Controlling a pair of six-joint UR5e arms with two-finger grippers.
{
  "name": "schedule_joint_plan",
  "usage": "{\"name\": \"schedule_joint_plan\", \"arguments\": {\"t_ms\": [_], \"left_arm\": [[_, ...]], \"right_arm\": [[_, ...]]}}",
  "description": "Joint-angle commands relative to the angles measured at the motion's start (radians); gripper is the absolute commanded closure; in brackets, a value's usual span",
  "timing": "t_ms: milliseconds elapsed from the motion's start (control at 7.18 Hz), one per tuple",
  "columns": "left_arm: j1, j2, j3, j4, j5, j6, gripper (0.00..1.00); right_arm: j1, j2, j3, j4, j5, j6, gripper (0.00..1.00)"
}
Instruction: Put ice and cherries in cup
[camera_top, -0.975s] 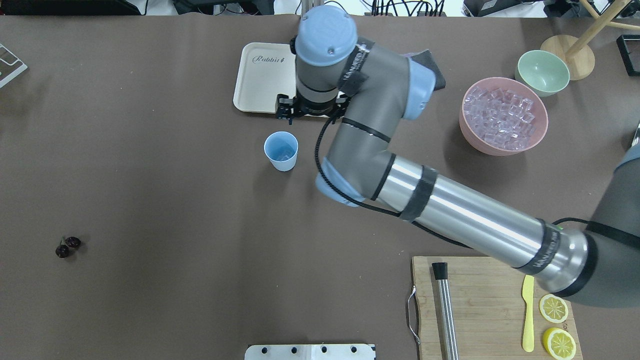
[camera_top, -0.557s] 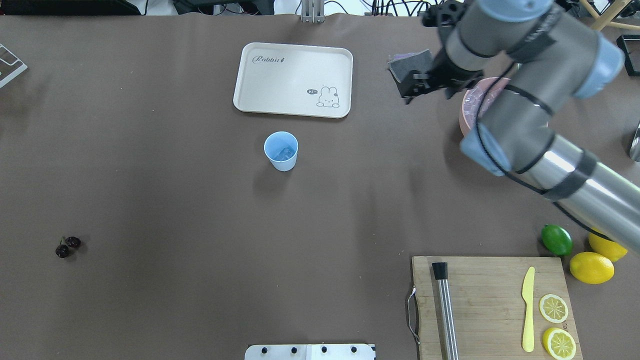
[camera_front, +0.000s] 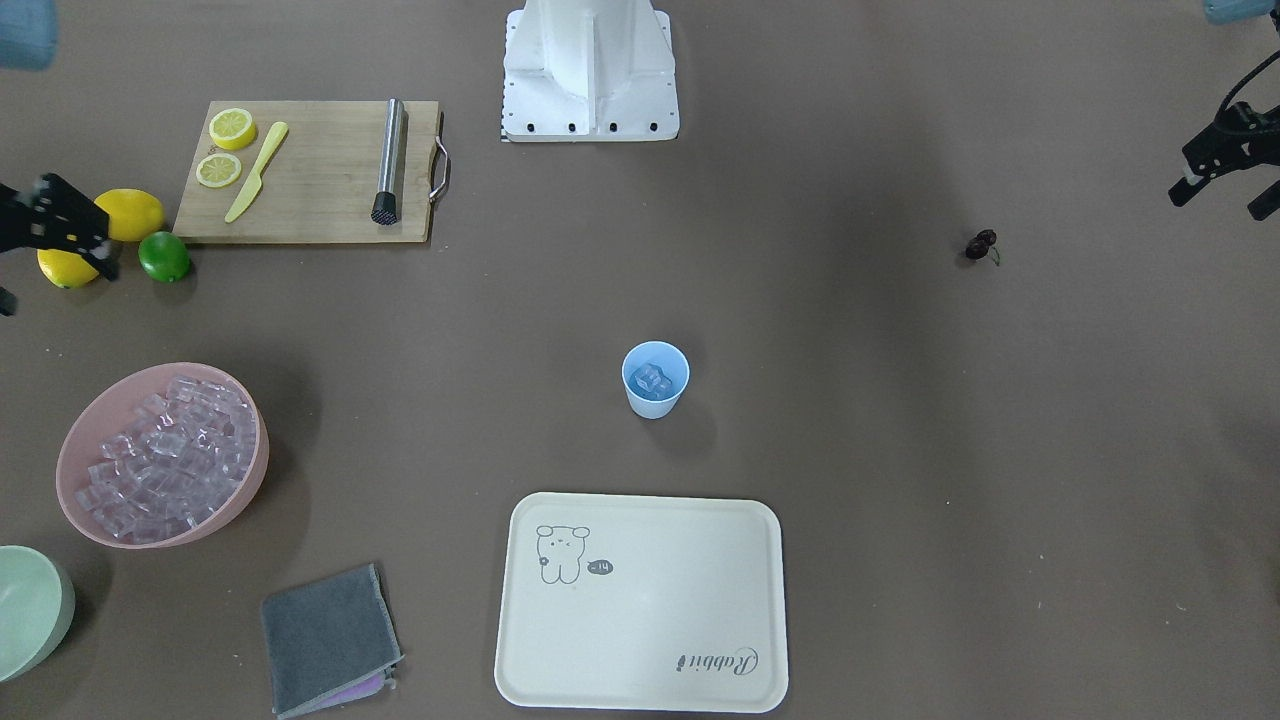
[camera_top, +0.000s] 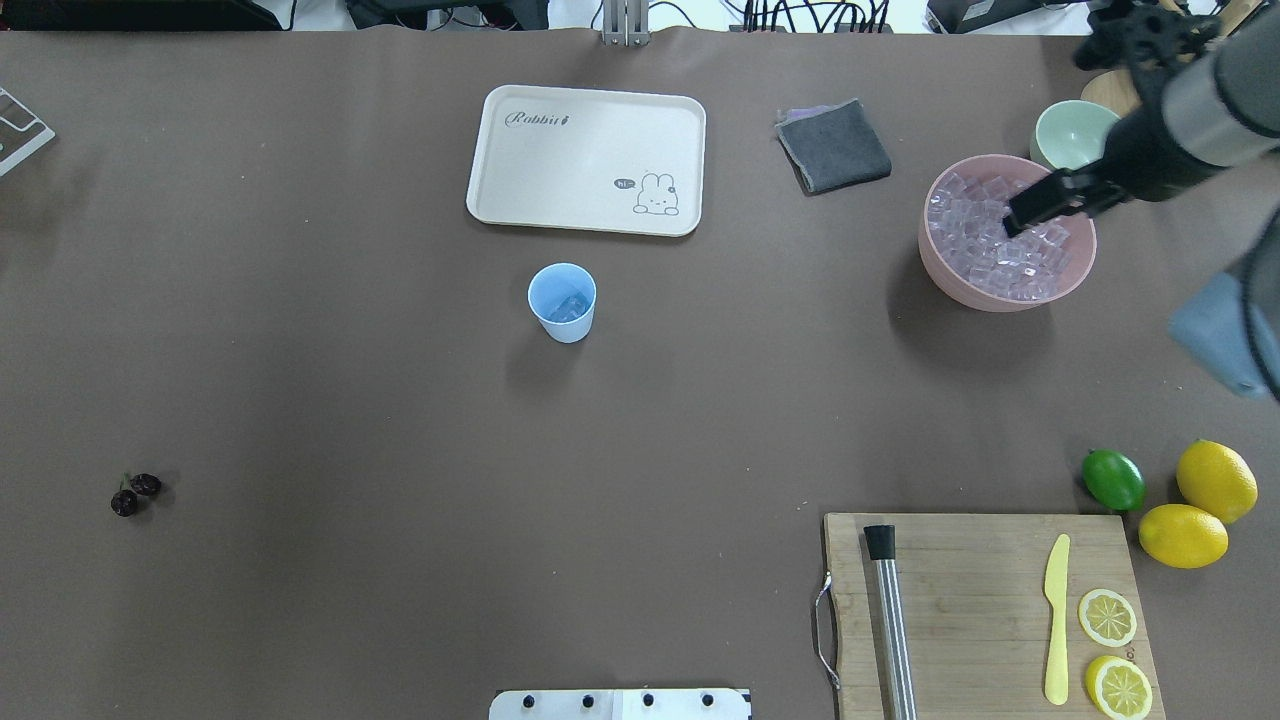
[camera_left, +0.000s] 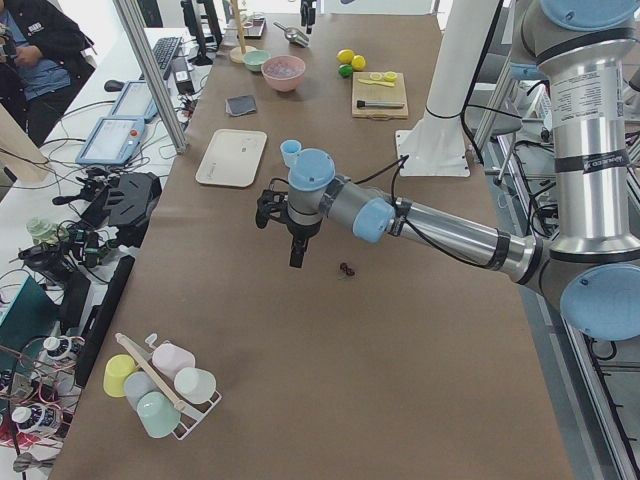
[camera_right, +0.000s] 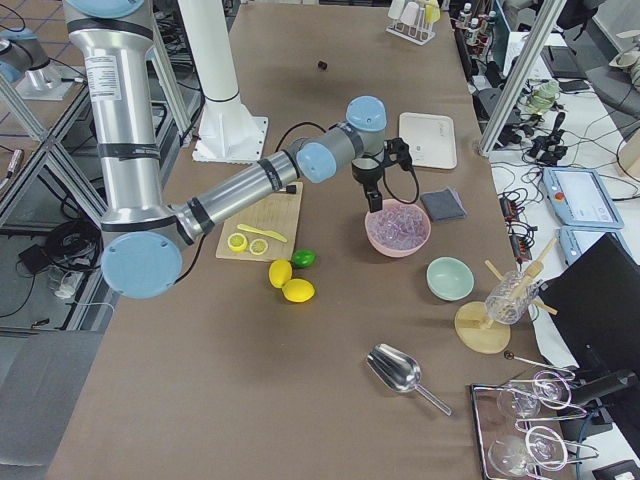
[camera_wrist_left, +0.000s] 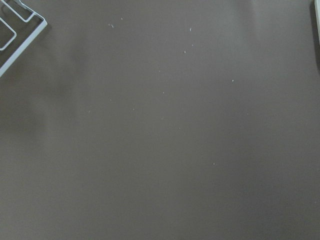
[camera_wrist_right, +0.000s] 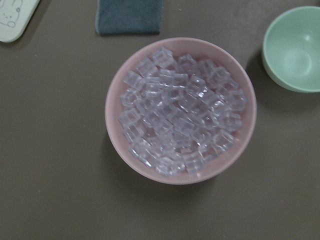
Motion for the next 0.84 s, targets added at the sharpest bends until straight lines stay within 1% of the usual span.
{"name": "schedule_joint_plan", "arguments": {"t_ms": [0, 139, 279, 418, 557, 696], "left_arm": [[0.031, 0.103, 0.089, -0.219, 0.014, -0.102, 0.02], [0.086, 0.117, 0.092, -0.225, 0.02, -0.145, 0.02], [0.109, 0.109, 0.088, -0.23, 0.029, -0.146, 0.02], [0.137, 0.106, 0.083, -0.259, 0.034, -0.163, 0.02], [0.164, 0.101, 0.085, -0.261, 0.045, -0.184, 0.02], [0.193, 0.066, 0.086, -0.261, 0.096, -0.243, 0.02]], "right_arm": [[0.196, -0.131, -0.007, -0.013, 0.163, -0.195, 0.01], [0.25, -0.159, -0.043, -0.025, 0.147, -0.257, 0.01], [0.29, -0.191, -0.071, -0.025, 0.119, -0.352, 0.01], [0.369, -0.205, -0.153, -0.027, 0.052, -0.528, 0.01], [0.397, -0.208, -0.206, -0.043, -0.035, -0.569, 0.01], [0.443, -0.202, -0.297, -0.057, -0.053, -0.586, 0.01]]}}
